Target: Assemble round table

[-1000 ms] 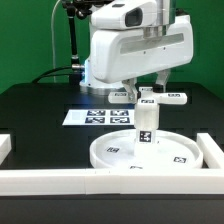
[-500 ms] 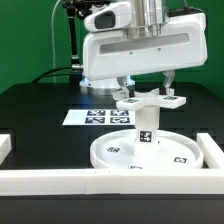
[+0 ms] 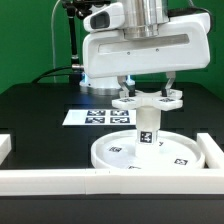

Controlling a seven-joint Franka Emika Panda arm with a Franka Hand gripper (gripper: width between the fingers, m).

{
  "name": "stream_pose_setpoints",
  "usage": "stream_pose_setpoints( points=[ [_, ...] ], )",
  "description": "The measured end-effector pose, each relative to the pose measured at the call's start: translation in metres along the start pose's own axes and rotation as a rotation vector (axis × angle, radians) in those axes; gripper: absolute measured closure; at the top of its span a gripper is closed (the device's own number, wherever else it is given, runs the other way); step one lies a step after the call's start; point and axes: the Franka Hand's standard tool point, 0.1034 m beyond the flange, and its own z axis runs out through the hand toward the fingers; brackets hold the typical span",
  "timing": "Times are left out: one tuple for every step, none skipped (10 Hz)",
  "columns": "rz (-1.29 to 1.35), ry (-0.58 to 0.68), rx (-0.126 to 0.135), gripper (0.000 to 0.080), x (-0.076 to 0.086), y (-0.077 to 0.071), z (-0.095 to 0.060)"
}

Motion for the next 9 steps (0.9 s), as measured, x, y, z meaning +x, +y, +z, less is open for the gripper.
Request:
stream_pose_setpoints(
  points=[
    [0.078,0.0,0.002,0.0354,0.0002,0.0002,0.0],
    [0.143,0.001,0.005,0.0354,0.0007,0.0007,-0.0001],
    [0.264,0.006,0.024,0.0354,0.0022,0.0011,-0.0001],
    [0.374,0.006,0.03,0.0354,0.0025,0.001,-0.0001],
    [0.464,0.004,0.033,0.0354,0.0026,0.0008,-0.0001],
    [0.602,0.0,0.045,0.0354,0.0028,0.0005,0.0],
    [0.738,-0.004,0.063,0.0354,0.0027,0.0006,0.0002],
    [0.861,-0.009,0.084,0.0354,0.0024,0.0007,0.0004],
    [0.998,-0.011,0.09,0.0354,0.0022,-0.0013,0.0005]
  ],
)
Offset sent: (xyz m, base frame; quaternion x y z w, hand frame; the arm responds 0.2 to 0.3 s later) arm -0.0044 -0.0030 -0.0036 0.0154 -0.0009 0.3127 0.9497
